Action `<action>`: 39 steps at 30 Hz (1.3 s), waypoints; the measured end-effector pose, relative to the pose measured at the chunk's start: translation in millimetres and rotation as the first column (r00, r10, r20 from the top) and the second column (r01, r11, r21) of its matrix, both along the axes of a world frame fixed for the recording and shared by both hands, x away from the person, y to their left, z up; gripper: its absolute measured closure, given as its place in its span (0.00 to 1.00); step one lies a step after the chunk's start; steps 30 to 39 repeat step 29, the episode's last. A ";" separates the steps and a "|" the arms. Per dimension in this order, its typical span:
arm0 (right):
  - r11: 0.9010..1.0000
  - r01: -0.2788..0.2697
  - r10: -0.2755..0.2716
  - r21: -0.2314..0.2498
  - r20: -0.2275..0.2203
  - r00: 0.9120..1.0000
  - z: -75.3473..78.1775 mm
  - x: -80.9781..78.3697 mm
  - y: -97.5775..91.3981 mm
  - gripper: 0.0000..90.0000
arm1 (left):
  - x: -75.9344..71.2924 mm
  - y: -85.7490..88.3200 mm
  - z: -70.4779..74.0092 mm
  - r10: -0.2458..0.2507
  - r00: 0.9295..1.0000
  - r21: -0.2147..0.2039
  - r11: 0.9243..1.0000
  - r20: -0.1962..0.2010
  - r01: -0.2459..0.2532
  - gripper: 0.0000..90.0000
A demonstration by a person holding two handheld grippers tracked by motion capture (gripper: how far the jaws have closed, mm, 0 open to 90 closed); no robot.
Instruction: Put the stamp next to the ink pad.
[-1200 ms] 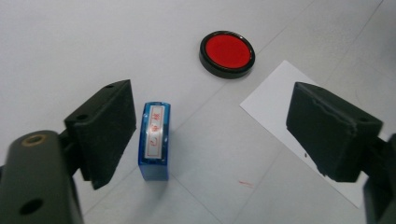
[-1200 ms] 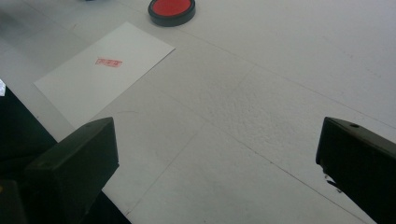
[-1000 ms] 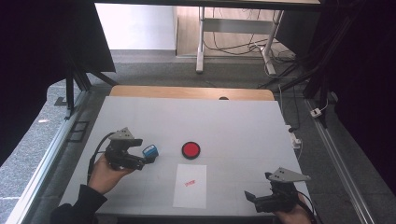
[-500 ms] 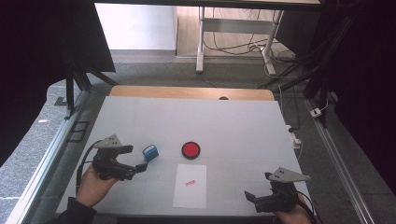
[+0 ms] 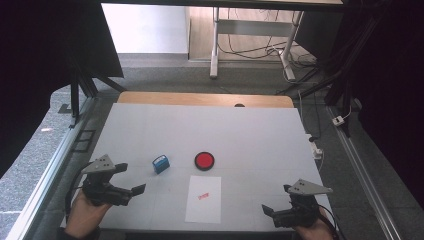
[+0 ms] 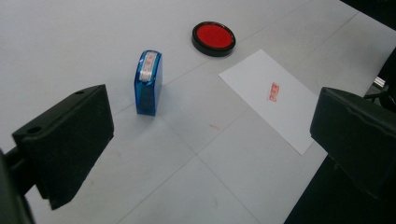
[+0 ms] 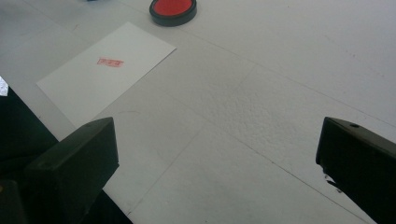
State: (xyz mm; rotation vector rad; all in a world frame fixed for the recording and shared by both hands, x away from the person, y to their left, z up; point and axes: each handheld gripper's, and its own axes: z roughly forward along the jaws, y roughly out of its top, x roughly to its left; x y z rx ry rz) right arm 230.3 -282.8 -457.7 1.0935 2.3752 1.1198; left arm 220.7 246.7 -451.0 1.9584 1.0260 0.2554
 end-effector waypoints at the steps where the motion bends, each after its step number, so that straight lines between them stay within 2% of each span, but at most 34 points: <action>1: 1.000 0.001 -0.001 0.001 0.000 1.000 0.0 0.1 -0.1 0.00 | -2.6 2.0 -0.5 0.005 1.000 0.004 1.000 0.003 -0.005 0.00; 9: 1.000 0.008 -0.008 0.010 -0.001 1.000 -0.1 0.3 -0.7 0.00 | -18.5 13.4 -8.6 0.037 0.999 0.022 0.999 -0.003 -0.037 0.00; 15: 1.000 0.008 -0.008 0.004 0.000 1.000 -0.1 0.1 -0.2 0.00 | -25.7 17.6 -15.6 0.048 0.998 0.040 0.998 -0.029 -0.047 0.00; 20: 1.000 0.006 -0.006 -0.008 0.004 1.000 0.0 -0.4 1.3 0.00 | -32.1 18.8 -20.5 0.065 0.997 0.117 0.991 -0.044 -0.059 0.00; 24: 1.000 0.007 -0.007 -0.008 0.002 1.000 -0.1 -0.3 1.5 0.00 | -32.5 18.0 -25.7 0.075 0.994 0.160 0.985 -0.075 -0.062 0.00; 29: 1.000 0.007 -0.007 -0.021 0.005 1.000 -0.6 -0.4 2.1 0.00 | -31.1 19.8 -25.9 0.072 0.994 0.132 0.989 -0.082 -0.060 0.00; 39: 1.000 0.007 -0.007 -0.021 0.005 1.000 -0.6 -0.4 2.1 0.00 | -31.1 19.8 -25.9 0.072 0.994 0.132 0.989 -0.082 -0.060 0.00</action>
